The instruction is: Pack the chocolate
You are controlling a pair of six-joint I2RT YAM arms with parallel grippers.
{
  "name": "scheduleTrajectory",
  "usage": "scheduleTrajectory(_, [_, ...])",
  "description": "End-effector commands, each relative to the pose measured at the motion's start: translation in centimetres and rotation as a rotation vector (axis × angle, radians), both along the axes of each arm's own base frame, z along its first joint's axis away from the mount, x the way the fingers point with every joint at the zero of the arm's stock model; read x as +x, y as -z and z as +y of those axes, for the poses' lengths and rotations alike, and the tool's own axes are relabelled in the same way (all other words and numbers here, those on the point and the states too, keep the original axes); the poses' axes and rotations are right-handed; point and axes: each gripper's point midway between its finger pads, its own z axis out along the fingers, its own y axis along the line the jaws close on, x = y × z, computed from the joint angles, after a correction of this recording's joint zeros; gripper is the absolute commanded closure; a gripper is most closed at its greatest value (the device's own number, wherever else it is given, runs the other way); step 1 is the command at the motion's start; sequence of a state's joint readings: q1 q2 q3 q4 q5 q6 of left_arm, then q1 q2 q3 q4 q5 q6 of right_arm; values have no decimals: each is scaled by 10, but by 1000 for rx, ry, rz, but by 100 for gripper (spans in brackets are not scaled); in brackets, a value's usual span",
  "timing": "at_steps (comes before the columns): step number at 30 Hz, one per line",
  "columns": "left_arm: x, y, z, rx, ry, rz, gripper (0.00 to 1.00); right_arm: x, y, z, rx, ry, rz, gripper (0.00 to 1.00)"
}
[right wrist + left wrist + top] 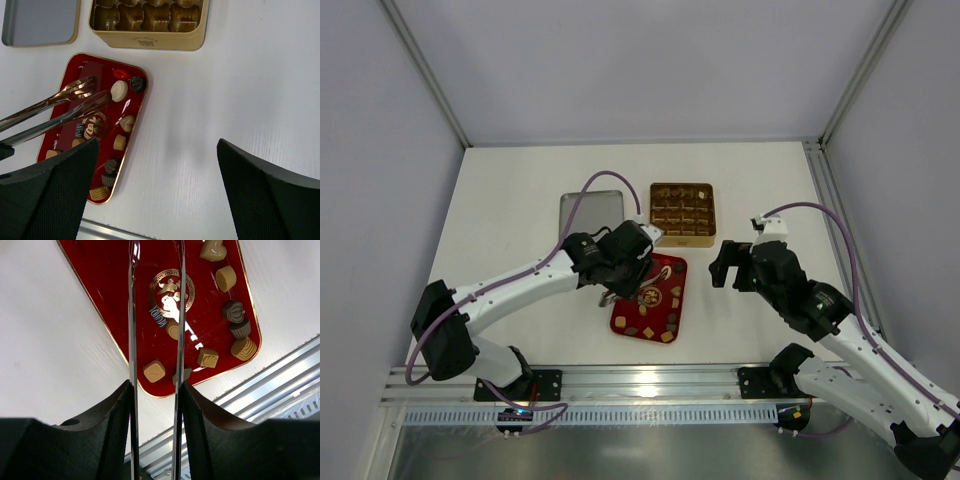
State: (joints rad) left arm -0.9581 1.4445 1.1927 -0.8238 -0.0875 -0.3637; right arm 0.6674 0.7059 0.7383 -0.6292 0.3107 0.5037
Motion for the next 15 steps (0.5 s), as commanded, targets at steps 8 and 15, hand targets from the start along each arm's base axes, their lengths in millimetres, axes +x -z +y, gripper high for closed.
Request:
scheduleTrajectory(8, [14,-23,-20,-72,-7,-54,54,3,-3,3,22,4,-16,0])
scheduleTrajectory(15, [20,-18,-33,-81,-6,-44,54,3,-2,2,18,8,-15,0])
